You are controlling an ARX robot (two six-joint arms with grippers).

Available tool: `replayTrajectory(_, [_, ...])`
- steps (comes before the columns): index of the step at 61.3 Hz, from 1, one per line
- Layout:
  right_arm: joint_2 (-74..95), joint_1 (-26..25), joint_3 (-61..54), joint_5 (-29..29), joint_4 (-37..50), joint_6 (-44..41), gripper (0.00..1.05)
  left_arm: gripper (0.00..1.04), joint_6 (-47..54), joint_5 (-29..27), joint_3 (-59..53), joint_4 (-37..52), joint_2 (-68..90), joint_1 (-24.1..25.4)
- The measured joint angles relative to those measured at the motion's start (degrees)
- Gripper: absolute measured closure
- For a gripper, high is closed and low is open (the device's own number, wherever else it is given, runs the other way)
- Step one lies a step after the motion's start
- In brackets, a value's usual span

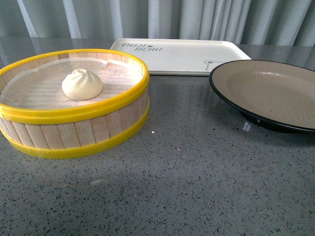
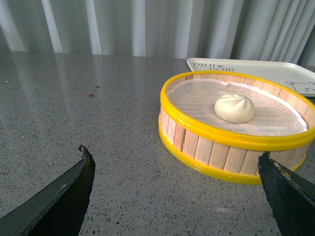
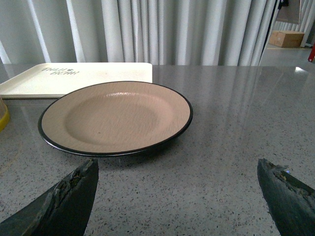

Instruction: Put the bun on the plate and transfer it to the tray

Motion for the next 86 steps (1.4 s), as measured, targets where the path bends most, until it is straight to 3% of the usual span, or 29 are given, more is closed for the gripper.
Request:
replayTrajectory(2, [0.0,0.0,0.0,0.0,0.0,0.0,0.09,0.07,-0.8,-1.2,0.3,-1.3,0.9,-0.6])
replayTrajectory(5, [0.0,0.0,0.0,0.0,0.0,0.0,0.09,0.07,-6.0,-9.2,3.5,-10.1,5.1,-2.7])
replayTrajectory(10, [0.0,0.0,0.0,0.0,0.0,0.0,0.09,0.07,-13.2,-16.1,6.8,-17.6,11.7,-4.0])
replayTrajectory(25, [0.0,0.0,0.0,0.0,0.0,0.0,0.09,0.07,-20.8,-19.5,8.8,-14.0,14.0,-5.7])
replayTrajectory(33, [0.0,0.0,0.0,0.0,0.0,0.0,0.09,0.07,-21.0,-22.9,9.4,-8.1,19.9,-9.4])
replayTrajectory(45, [0.0,0.0,0.0,0.0,0.0,0.0,0.09,0.07,-19.1,-23.6,15.9,4.8,35.4,-11.9])
replayTrajectory(51, [0.0,0.0,0.0,0.0,0.0,0.0,0.09,0.07,-19.1,-22.4,22.1,7.1,44.0,-12.4])
replayTrajectory(65, [0.0,0.0,0.0,0.0,0.0,0.0,0.09,0.07,-19.6,-18.9,38.8,3.9,60.7,-15.1])
replayTrajectory(73, [0.0,0.0,0.0,0.0,0.0,0.0,0.09,0.07,-17.3,-18.8,51.4,-0.5,70.5,-20.0])
replayTrajectory(86, [0.0,0.0,0.0,0.0,0.0,0.0,0.09,0.07,-13.2,-18.7,56.7,-3.7,79.4,-25.6])
